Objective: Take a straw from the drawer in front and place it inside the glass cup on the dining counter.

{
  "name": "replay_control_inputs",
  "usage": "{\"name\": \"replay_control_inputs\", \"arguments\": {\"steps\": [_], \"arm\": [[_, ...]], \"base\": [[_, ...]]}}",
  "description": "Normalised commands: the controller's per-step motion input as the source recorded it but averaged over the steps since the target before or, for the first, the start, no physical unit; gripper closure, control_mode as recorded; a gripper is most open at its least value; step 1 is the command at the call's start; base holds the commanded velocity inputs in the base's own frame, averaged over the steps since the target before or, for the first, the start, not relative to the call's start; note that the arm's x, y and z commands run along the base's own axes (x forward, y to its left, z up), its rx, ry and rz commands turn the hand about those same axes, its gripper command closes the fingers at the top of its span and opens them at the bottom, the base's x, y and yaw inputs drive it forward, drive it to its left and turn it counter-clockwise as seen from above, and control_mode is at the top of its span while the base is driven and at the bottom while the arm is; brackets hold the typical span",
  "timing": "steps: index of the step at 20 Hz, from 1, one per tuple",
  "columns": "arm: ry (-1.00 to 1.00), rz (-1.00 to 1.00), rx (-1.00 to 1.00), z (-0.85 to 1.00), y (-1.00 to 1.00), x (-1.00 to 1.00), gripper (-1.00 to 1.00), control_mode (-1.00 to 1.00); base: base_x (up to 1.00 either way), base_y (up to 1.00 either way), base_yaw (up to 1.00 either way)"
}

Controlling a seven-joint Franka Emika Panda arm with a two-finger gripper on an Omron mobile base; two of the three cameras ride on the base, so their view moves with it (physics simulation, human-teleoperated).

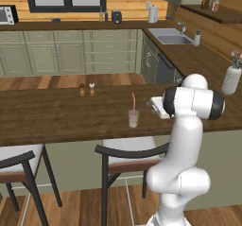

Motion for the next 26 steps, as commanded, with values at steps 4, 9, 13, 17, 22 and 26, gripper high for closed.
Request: {"name": "replay_control_inputs", "arguments": {"steps": [4,9,13,17,22,26], "arm": [[0.01,-0.15,0.00,0.20,0.27,-0.57,-1.00,-1.00],[0.05,-0.14,-0.03,0.29,0.28,-0.30,-1.00,-1.00],[0.06,-0.09,-0.06,0.28,0.06,-0.20,-1.00,-1.00],[0.04,-0.05,-0.08,0.17,0.08,-0.28,-1.00,-1.00],[0.06,-0.01,-0.11,0.02,0.22,-0.20,-1.00,-1.00],[0.04,-0.01,-0.12,0.00,0.33,-0.16,-1.00,-1.00]], "base": [[0.00,0.00,0.00],[0.00,0.00,0.00],[0.00,0.00,0.00],[0.00,0.00,0.00],[0.00,0.00,0.00],[0.00,0.00,0.00]]}}
